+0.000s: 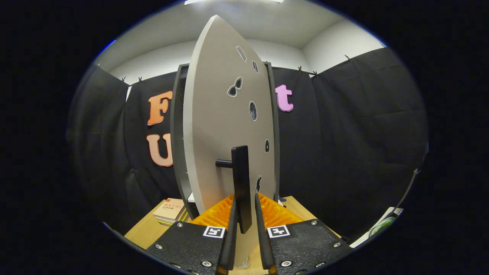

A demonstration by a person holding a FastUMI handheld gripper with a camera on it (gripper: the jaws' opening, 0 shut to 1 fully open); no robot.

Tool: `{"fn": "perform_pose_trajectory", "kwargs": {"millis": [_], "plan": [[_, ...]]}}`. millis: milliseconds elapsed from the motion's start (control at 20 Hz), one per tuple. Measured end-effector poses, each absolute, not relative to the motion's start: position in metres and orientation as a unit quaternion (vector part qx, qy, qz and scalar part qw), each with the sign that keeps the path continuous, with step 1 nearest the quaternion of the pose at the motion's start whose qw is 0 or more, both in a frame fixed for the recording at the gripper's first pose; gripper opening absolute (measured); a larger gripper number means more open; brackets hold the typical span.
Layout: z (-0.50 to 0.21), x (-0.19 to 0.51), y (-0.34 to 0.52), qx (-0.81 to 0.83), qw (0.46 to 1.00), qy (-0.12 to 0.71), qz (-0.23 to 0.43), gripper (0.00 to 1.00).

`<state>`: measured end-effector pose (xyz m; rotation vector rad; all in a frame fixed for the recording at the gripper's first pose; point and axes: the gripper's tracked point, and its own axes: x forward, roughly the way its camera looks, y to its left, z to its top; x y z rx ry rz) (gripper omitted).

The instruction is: Open the shoe cabinet door, grab the shoes and put them into the shoe cabinet, then close the shoe cabinet door.

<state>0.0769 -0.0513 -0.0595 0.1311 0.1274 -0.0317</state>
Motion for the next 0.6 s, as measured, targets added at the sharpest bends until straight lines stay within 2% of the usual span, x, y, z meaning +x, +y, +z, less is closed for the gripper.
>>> {"fn": "perform_pose_trajectory", "kwargs": {"millis": [600], "plan": [[-0.071,0.062,-0.131,0.049,0.995,0.068,-0.062,0.26]]}}
